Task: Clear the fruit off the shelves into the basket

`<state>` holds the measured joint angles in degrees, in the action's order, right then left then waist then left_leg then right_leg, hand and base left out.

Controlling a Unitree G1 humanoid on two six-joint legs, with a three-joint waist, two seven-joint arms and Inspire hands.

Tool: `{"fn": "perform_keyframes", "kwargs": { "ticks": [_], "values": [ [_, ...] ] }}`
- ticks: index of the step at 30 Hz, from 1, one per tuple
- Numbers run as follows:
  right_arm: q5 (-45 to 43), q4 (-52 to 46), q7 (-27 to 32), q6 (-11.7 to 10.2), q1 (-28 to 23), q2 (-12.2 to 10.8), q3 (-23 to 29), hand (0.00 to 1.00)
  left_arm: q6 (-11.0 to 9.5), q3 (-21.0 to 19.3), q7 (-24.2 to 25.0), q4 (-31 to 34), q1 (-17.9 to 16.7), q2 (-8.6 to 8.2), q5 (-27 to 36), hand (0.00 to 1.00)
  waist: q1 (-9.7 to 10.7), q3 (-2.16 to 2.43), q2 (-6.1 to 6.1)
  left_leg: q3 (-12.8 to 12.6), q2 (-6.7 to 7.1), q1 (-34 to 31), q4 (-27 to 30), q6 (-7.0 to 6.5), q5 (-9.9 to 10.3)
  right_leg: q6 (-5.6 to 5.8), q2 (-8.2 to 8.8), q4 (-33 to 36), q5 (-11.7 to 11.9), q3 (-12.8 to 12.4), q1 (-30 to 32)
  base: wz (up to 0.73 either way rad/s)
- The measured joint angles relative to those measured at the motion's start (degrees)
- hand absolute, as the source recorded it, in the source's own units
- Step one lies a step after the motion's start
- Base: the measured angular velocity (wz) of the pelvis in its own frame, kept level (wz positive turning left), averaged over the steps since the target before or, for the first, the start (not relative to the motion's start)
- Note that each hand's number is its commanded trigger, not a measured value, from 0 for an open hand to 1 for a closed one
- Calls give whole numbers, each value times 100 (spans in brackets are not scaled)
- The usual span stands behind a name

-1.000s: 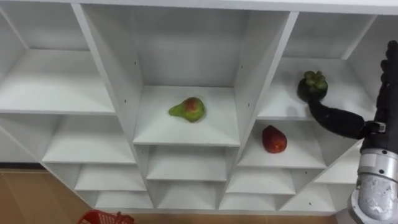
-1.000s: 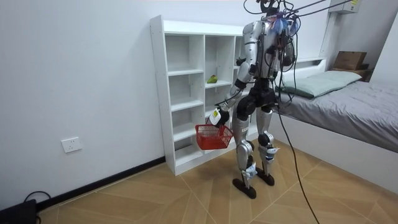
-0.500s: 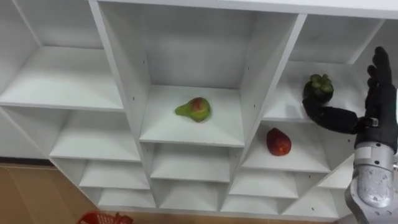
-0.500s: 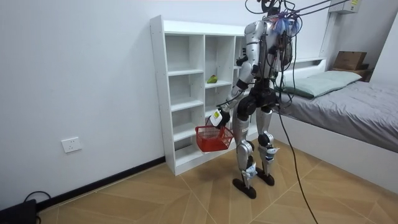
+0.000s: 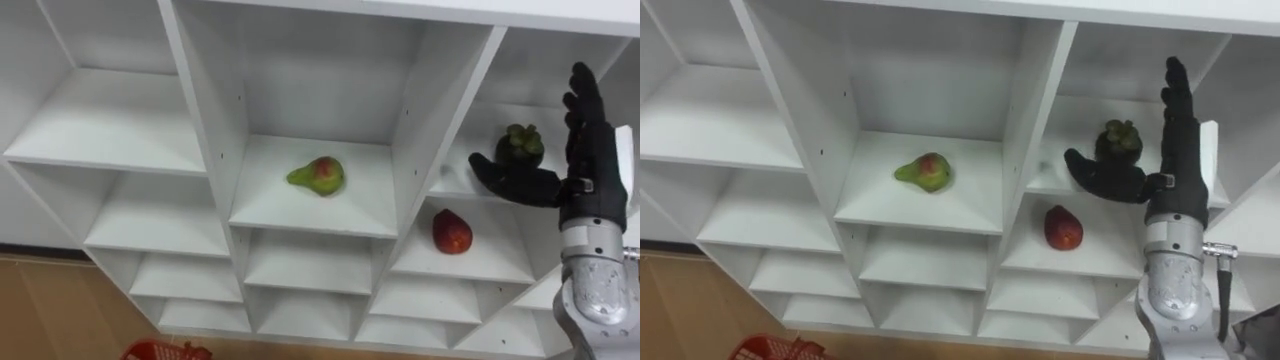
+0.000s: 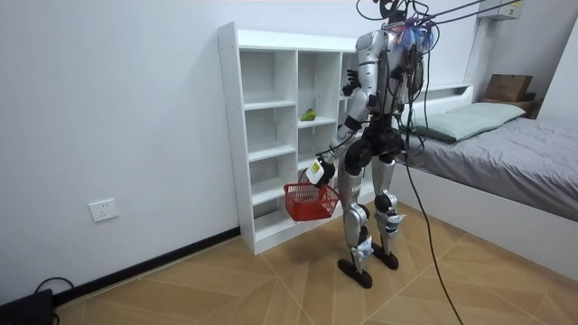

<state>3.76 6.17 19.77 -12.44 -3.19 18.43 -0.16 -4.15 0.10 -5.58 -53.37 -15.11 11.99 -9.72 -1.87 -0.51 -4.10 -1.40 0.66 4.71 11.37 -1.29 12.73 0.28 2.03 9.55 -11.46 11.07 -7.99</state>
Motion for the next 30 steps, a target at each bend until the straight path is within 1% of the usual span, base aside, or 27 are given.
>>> {"fn": "perform_keyframes", "kwargs": {
  "ticks": [3,4,6,8,10,12,14,18,20,22,23,25,26,30],
  "values": [
    [-12,113,1,81,50,0,1,0,13,-4,-1,-13,0,0,-15,100,0,2,-3,0,-1,-4,-1,0,0,0,0,0,0,10,1,0],
    [-19,134,1,140,92,0,0,0,26,-7,-6,-25,-6,1,-35,100,-9,3,-4,10,0,-8,-1,0,0,0,0,1,0,14,1,0],
    [-46,215,5,160,190,1,1,0,74,-20,-13,-27,-24,2,-234,100,-8,10,-13,12,1,-9,5,2,-1,0,0,1,0,18,0,0],
    [-177,372,8,213,348,7,3,0,181,-35,-19,-26,-39,2,-469,100,-11,30,-48,16,1,-2,24,3,-3,0,-1,0,0,15,-11,0],
    [-218,451,8,245,431,9,5,0,234,-82,-21,-26,-67,0,-614,100,-13,46,-75,20,1,3,28,3,-3,0,-1,-2,0,15,-21,0],
    [-213,481,6,253,463,15,14,0,270,-179,-22,-26,-131,-1,-642,100,-30,48,-104,34,2,5,33,3,-3,0,-1,-2,0,14,-28,0],
    [-195,569,1,259,522,23,24,0,357,-277,-26,-25,-136,1,-793,100,-31,43,-122,42,4,6,44,2,-3,0,2,-2,0,14,-34,0],
    [-168,901,3,267,667,49,171,0,426,-397,-24,-26,-195,-8,-817,100,-35,15,-99,56,8,-10,70,2,-3,-1,5,4,0,20,-36,0],
    [-168,934,2,287,667,172,181,0,452,-442,-23,-26,-213,-9,-868,100,-35,-2,-73,65,8,-19,78,2,-3,0,5,10,0,31,-40,0],
    [-175,934,0,315,667,244,192,0,468,-441,-23,-26,-212,-15,-879,100,-28,-3,-62,64,7,-20,49,2,-3,-1,4,14,0,25,-40,0],
    [-184,934,-1,341,667,253,215,0,500,-441,-18,-27,-214,-28,-882,100,-24,-6,-36,66,7,-20,46,3,-3,-1,2,14,1,23,-39,0],
    [-189,982,-27,375,667,254,222,0,559,-439,17,-28,-209,-41,-920,100,-15,12,-5,86,8,-22,45,3,-3,-1,2,14,1,29,-40,0],
    [-211,1098,-135,380,667,259,222,0,576,-439,34,-26,-201,-43,-983,100,-11,25,5,100,9,-22,44,3,-3,-1,2,14,1,29,-39,0],
    [-210,1188,-442,502,667,267,228,0,642,-440,150,-2,-187,-56,-1085,100,17,38,31,126,13,-34,42,3,-4,-1,2,14,1,32,-31,1]
  ]
}}
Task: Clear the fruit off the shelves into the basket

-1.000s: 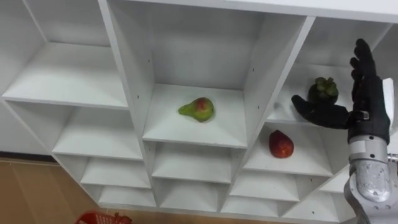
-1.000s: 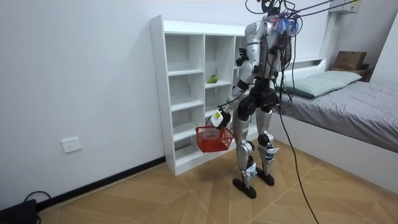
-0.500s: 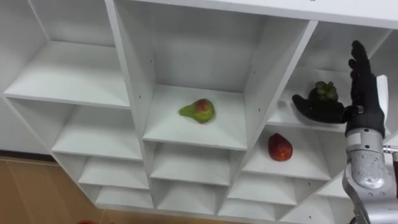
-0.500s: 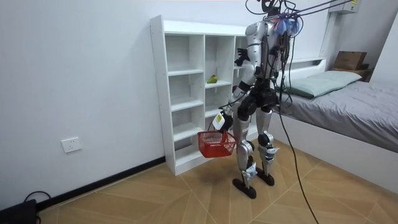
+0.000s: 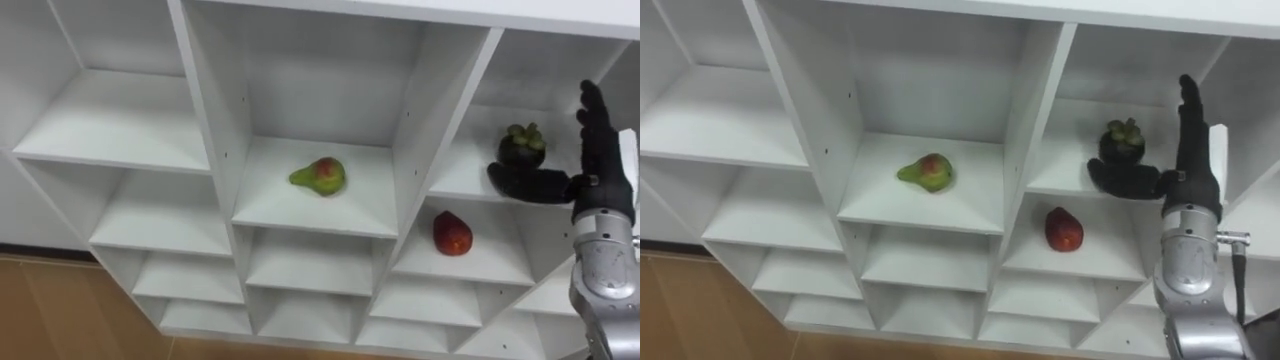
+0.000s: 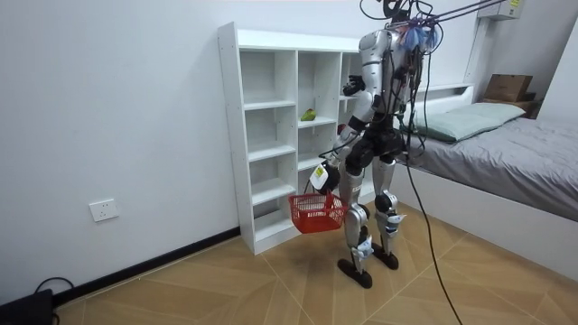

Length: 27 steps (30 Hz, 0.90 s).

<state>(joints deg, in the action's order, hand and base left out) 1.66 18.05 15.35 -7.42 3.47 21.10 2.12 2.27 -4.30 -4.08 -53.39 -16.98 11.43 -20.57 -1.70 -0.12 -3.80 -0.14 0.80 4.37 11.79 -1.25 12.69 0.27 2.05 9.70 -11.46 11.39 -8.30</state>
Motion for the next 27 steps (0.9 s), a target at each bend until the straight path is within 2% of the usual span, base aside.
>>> {"fn": "perform_keyframes", "kwargs": {
  "ticks": [4,12,16,24,25,26,27],
  "values": [
    [7,208,-256,1,72,26,49,0,26,1,70,50,41,0,-27,100,-6,16,-31,31,1,-1,6,8,-7,0,-2,0,0,-9,-14,4],
    [100,804,-658,-5,264,34,79,0,24,1,81,57,111,42,-31,100,-15,-16,-140,23,-6,19,46,12,-9,-1,-4,-4,0,35,-81,2],
    [90,1056,-800,-8,358,34,93,0,24,1,81,58,111,56,-35,100,-18,18,-220,36,-2,11,71,12,-8,-8,-7,0,8,53,-90,0],
    [-32,1120,-914,-8,412,34,93,0,25,6,91,184,114,60,-33,100,-30,19,-173,46,-9,-9,106,14,-9,-21,-13,-1,29,77,-87,0],
    [-102,1119,-937,-4,424,34,93,6,25,10,92,185,115,60,-32,100,-28,23,-157,46,-9,-9,112,14,-9,-23,-12,0,30,83,-88,0],
    [-202,1117,-993,-5,425,35,101,58,25,10,94,185,113,60,-33,100,-16,22,-144,45,-9,-10,116,14,-9,-24,-12,1,30,81,-89,0],
    [-222,1111,-1026,-5,425,35,101,81,26,10,94,185,112,60,-33,100,-11,22,-138,45,-9,-9,116,14,-9,-24,-12,1,31,81,-89,0]
  ]
}}
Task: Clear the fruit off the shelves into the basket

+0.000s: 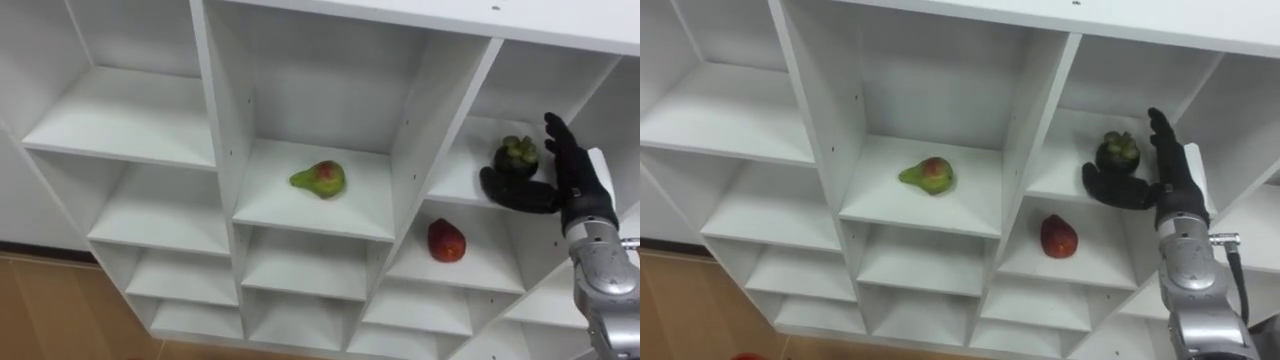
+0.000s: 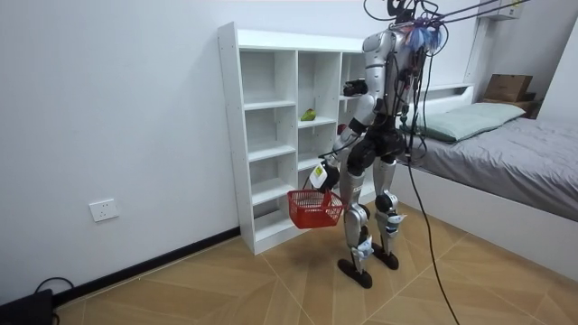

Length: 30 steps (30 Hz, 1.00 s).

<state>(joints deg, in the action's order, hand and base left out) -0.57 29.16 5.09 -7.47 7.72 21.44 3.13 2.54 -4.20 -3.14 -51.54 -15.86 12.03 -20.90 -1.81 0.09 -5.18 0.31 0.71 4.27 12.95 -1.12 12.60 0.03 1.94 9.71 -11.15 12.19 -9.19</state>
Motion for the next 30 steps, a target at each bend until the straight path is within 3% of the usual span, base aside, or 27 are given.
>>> {"fn": "perform_keyframes", "kwargs": {
  "ticks": [1,12,30],
  "values": [
    [-42,-8,-39,1,0,0,8,100,2,0,1,0,0,0,0,100,3,4,10,-1,0,0,1,0,0,-1,0,0,1,-1,0,0],
    [-729,-61,-106,6,50,184,64,100,20,5,119,105,7,9,-5,100,-2,9,-12,35,-2,-17,71,-1,6,-2,-1,8,2,41,-36,1],
    [-868,-53,-70,64,-3,122,107,100,4,9,-43,105,6,17,-1,100,-10,15,-28,123,4,-1,45,1,8,-1,-6,-7,2,58,-78,2]
  ]
}}
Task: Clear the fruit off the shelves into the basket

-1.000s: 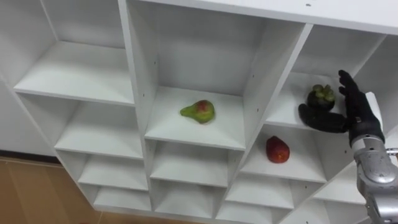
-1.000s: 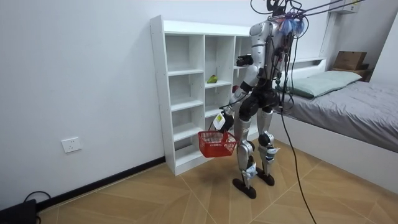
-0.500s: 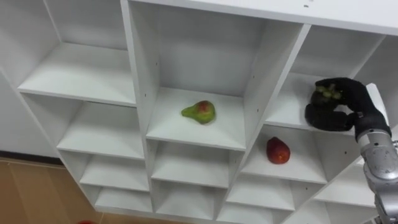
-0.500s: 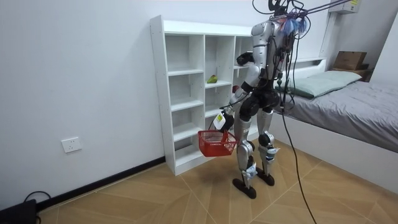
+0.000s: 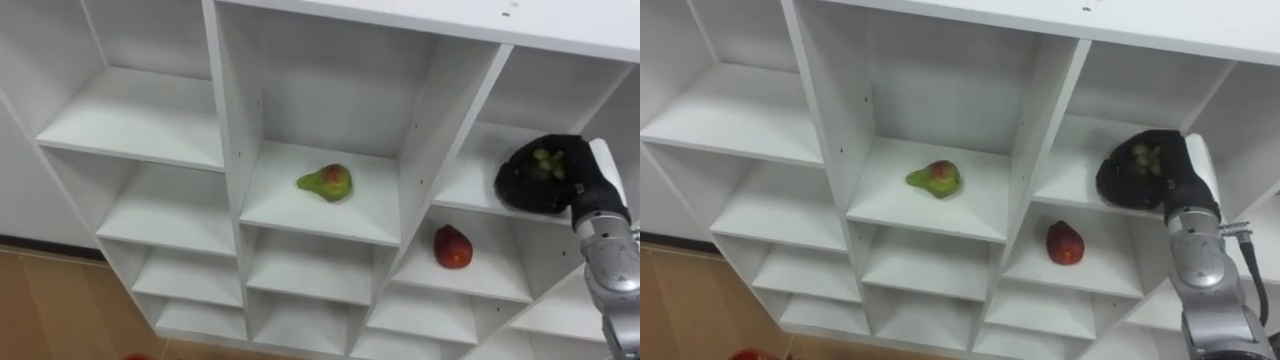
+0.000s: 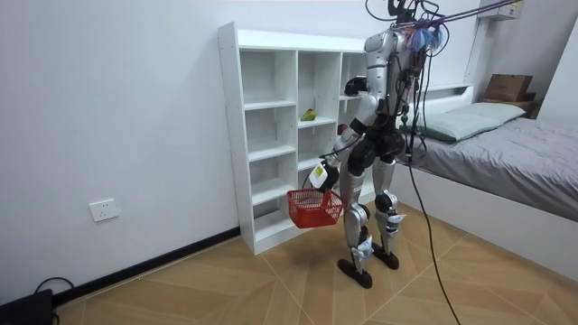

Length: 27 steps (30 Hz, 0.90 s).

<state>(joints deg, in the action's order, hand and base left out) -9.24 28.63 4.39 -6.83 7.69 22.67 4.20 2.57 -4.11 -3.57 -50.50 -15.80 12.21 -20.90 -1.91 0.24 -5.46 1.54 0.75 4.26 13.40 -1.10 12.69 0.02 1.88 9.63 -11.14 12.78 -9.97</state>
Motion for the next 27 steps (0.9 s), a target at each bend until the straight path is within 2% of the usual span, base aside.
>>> {"fn": "perform_keyframes", "kwargs": {
  "ticks": [4,9,13,18,21,22,25,26,27],
  "values": [
    [135,-85,26,-4,-81,-76,26,100,-14,-3,-78,7,3,-15,-2,100,3,9,22,-14,0,9,3,0,0,1,1,1,1,-7,0,-2],
    [539,-552,-103,-82,-432,-263,165,100,-23,-4,-143,1,5,-60,4,100,25,32,129,-23,0,19,-3,1,-1,1,1,-1,1,-31,0,-2],
    [1019,-1130,-423,-214,-846,-383,73,100,-56,55,-277,-19,0,-104,91,100,62,25,178,-61,-1,56,-34,9,-15,0,1,0,1,-56,-1,-5],
    [1199,-1878,-951,-178,-1267,-708,65,100,-56,87,-242,-18,-5,-147,105,100,124,24,191,-147,-17,22,-33,9,-15,-5,-7,9,4,-166,74,-9],
    [1512,-2294,-1476,-21,-1724,-757,-107,100,-77,89,-208,-12,-1,-152,59,100,141,21,224,-199,-26,-8,-15,1,-4,-16,-13,14,11,-229,115,-12],
    [1646,-2373,-1671,98,-1857,-763,-191,100,-78,90,-208,-13,-5,-174,71,100,137,22,263,-255,-34,-10,-15,-5,7,-14,-22,22,15,-314,144,-20],
    [2052,-2431,-2101,393,-1963,-762,-367,100,-167,92,-207,-92,47,-187,120,100,146,17,331,-304,-35,-64,-18,-11,5,-11,-16,108,20,-402,273,-15],
    [2234,-2503,-2268,431,-1998,-754,-398,100,-187,95,-206,-207,117,-186,120,100,147,0,365,-308,-31,-75,-19,-14,4,-10,-14,104,21,-401,290,-9],
    [2371,-2513,-2352,435,-2005,-745,-425,100,-190,95,-206,-264,144,-185,118,100,148,2,372,-315,-31,-78,-22,-14,4,-10,-14,102,21,-397,297,-4]
  ]
}}
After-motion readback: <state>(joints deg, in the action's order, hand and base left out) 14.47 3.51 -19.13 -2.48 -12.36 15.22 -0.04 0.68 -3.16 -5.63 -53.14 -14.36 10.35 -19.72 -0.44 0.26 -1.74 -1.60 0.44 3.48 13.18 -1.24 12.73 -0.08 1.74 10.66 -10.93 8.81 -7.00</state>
